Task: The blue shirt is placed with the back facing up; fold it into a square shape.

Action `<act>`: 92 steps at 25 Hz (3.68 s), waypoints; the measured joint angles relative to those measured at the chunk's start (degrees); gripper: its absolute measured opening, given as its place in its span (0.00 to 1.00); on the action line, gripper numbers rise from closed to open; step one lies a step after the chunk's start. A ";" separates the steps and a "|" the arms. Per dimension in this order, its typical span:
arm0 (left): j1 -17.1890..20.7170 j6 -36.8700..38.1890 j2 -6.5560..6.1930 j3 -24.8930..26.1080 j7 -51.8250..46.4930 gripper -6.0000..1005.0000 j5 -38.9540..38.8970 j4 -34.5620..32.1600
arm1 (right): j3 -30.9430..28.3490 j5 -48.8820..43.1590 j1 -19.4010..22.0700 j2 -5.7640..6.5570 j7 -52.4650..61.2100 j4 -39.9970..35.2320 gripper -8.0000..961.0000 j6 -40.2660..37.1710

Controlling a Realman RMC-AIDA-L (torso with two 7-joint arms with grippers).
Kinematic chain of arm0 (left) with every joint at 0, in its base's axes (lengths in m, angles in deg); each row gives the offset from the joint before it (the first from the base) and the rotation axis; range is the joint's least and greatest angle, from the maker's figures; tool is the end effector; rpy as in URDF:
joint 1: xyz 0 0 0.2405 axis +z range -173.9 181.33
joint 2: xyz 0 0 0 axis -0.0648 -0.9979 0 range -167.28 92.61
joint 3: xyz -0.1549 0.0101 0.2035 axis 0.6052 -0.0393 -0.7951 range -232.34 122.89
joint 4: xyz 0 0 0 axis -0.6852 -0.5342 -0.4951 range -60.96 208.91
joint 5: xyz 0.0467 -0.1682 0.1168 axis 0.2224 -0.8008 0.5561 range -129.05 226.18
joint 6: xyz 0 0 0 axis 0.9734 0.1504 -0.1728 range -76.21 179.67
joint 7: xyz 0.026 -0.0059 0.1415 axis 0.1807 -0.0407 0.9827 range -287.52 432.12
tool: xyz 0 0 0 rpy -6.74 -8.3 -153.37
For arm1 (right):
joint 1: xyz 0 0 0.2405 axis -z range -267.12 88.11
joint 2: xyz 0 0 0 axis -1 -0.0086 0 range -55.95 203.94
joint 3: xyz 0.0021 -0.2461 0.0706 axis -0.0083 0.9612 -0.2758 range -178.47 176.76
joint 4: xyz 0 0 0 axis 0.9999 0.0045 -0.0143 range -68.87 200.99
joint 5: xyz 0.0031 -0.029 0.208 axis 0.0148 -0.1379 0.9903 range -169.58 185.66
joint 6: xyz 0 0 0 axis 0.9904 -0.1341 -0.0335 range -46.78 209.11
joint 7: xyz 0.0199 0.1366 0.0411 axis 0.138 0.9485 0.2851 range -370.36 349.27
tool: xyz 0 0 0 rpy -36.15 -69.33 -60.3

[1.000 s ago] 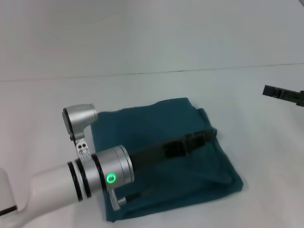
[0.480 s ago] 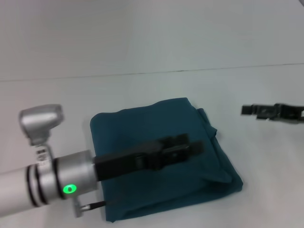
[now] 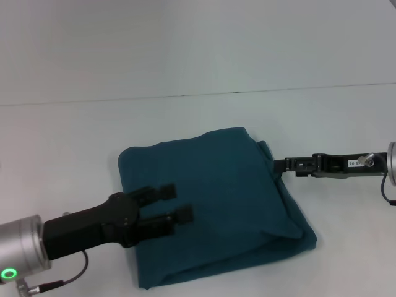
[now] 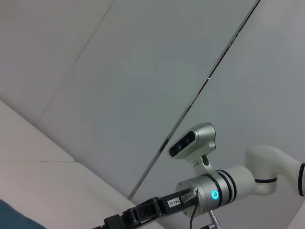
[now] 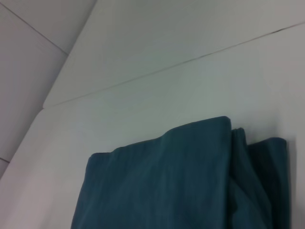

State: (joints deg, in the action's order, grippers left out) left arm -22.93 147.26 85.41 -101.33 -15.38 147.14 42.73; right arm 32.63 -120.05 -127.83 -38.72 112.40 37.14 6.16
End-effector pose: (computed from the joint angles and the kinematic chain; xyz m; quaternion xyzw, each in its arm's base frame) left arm -0.2339 0.2942 -0.0330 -0.8662 -0.3163 -0.3861 0.0233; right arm 0.2931 0.3793 0.0205 -0.7885 0.5688 0.1795 0.1500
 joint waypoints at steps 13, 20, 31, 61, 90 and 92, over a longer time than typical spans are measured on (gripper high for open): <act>1.28 1.04 -0.15 0.73 1.32 0.88 2.93 -1.65 | 4.13 -0.06 -0.38 -1.39 0.11 3.93 0.94 3.84; 1.17 1.05 -0.14 0.73 1.42 0.88 3.04 -1.71 | 4.19 0.17 -0.96 -2.48 -0.23 3.97 0.94 3.95; 1.13 0.86 -0.14 0.71 1.55 0.88 3.04 -1.72 | 2.99 0.68 0.67 -2.05 0.41 1.07 0.93 0.20; 0.16 -0.30 -0.13 0.73 1.56 0.88 3.03 -1.45 | 5.91 0.74 -0.30 -3.94 0.45 1.80 0.91 3.31; 0.09 -0.67 -0.08 0.72 1.65 0.88 2.94 -1.36 | 6.08 4.54 0.44 -5.32 -4.77 2.32 0.08 5.58; 0.17 -0.59 -0.07 0.73 1.64 0.88 2.92 -1.36 | 6.10 5.09 0.51 -5.32 -5.18 2.31 0.04 5.47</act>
State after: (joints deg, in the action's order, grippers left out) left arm -22.76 146.67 85.34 -100.60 -13.74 150.06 41.37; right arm 38.73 -114.96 -127.32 -44.04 107.22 39.45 11.63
